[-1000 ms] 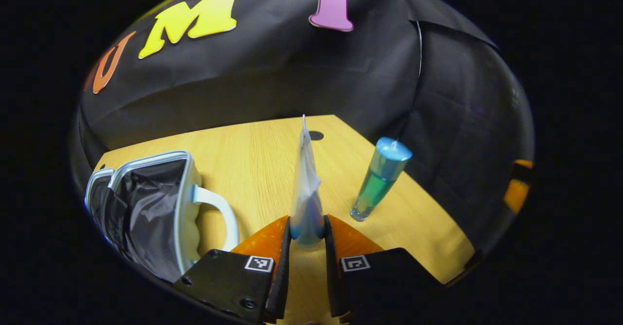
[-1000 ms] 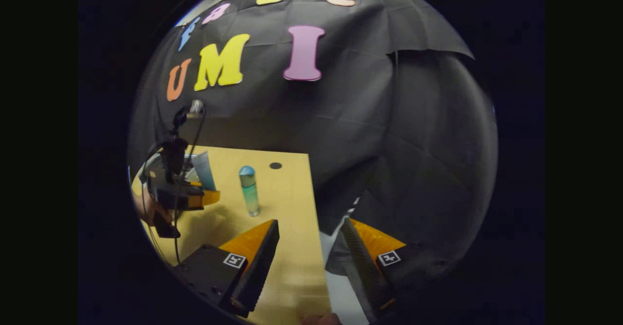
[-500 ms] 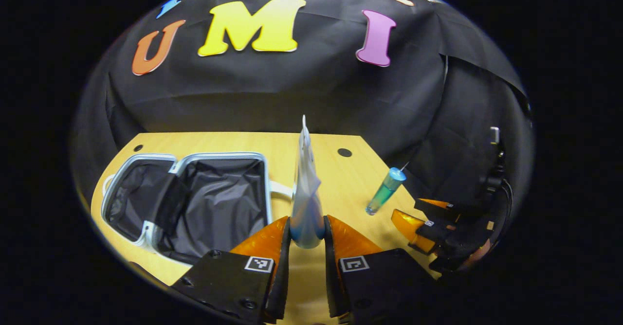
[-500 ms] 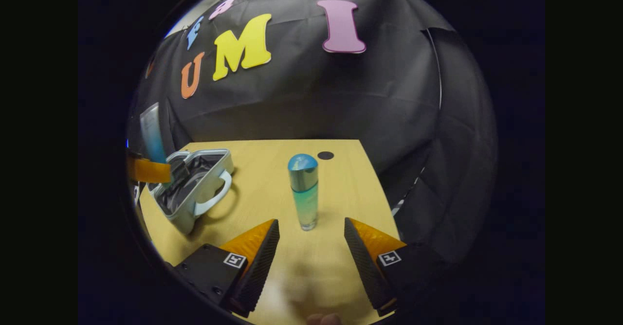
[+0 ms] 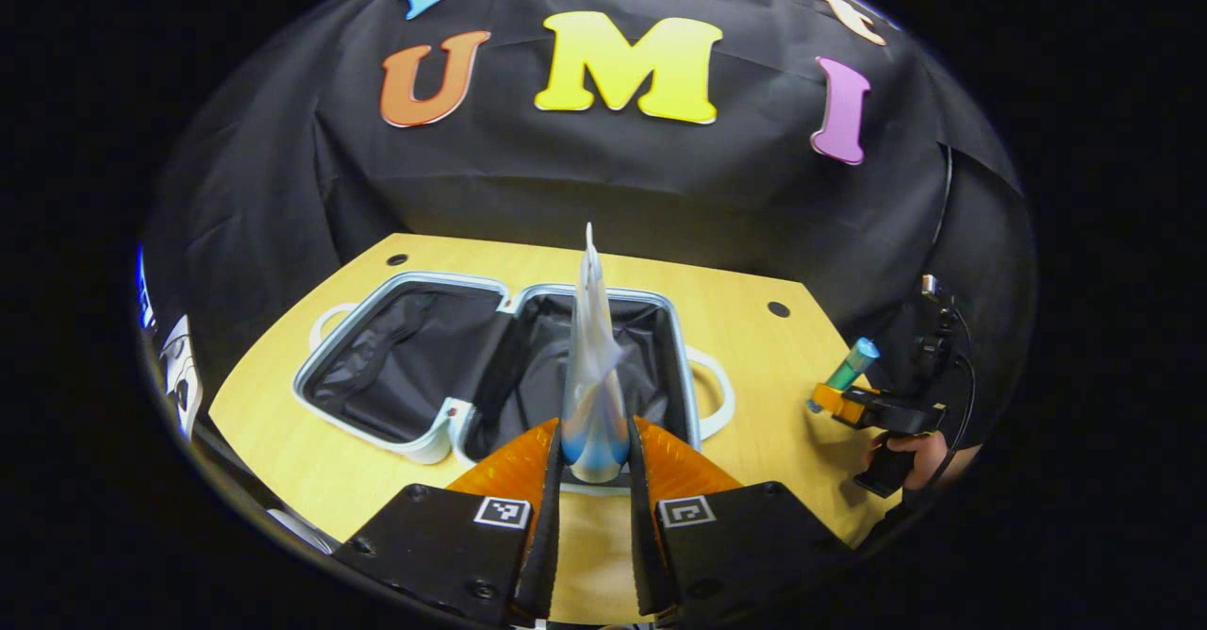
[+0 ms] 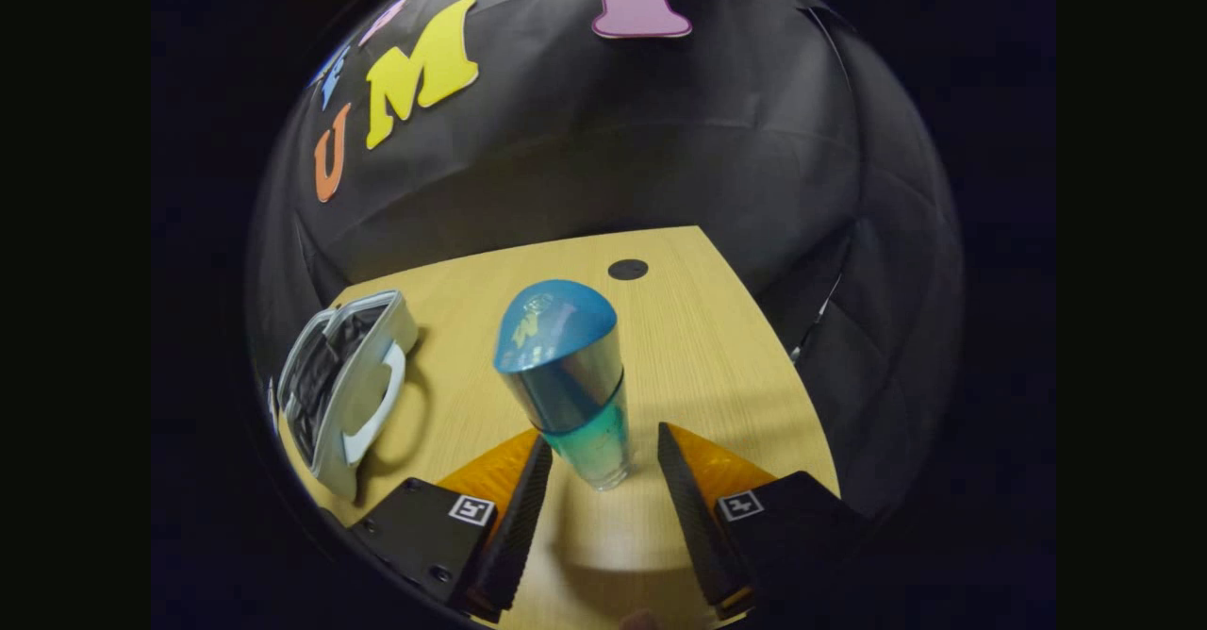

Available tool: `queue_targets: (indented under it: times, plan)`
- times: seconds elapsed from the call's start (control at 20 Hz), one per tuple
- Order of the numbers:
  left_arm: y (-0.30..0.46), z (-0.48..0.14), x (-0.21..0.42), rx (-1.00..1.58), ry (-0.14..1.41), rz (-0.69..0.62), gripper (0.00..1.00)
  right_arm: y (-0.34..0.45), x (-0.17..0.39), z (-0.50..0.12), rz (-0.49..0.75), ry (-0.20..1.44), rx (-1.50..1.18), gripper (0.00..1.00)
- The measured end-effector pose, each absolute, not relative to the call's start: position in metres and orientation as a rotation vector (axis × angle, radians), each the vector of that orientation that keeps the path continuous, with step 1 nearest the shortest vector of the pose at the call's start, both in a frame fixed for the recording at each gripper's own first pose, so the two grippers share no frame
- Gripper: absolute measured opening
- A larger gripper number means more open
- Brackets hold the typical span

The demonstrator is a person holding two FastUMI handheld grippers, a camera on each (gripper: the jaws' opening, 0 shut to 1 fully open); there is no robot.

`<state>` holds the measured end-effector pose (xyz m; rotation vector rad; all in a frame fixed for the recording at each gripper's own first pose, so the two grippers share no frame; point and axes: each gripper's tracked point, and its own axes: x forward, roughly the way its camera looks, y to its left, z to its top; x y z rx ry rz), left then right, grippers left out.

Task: First open the suitcase, pack the skin care products into it, and then close the suitcase.

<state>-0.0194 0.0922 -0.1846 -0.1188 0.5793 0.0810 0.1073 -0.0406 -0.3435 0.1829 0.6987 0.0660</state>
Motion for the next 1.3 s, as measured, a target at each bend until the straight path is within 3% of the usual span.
queue_targets:
  times: [0.05,0.15,0.25,0.3,0.4,0.65,1.0,1.3]
  plan:
    - [0.101,-0.187,-0.024,-0.132,0.586,0.101,0.35,-0.039,0.11,-0.345,0.067,0.698,0.175,0.64]
    - [0.114,-0.187,-0.026,-0.154,0.593,0.124,0.35,-0.034,0.112,-0.348,0.075,0.702,0.15,0.52]
    - [0.123,-0.187,-0.025,-0.153,0.598,0.127,0.35,-0.036,0.116,-0.349,0.061,0.699,0.11,0.51]
    - [0.126,-0.188,-0.023,-0.151,0.604,0.121,0.35,-0.036,0.118,-0.348,0.058,0.703,0.103,0.41]
    - [0.128,-0.189,-0.019,-0.152,0.62,0.091,0.35,-0.036,0.116,-0.348,0.059,0.712,0.076,0.36]
    - [0.107,-0.21,0.004,-0.224,0.778,-0.158,0.35,-0.032,0.098,-0.323,0.099,0.743,0.09,0.31]
    - [0.112,-0.266,0.046,-0.329,1.121,-0.355,0.35,-0.026,0.034,-0.246,0.188,0.771,0.302,0.29]
    - [0.099,-0.317,0.053,-0.264,1.429,-0.498,0.36,-0.03,-0.009,-0.222,0.154,0.786,0.399,0.29]
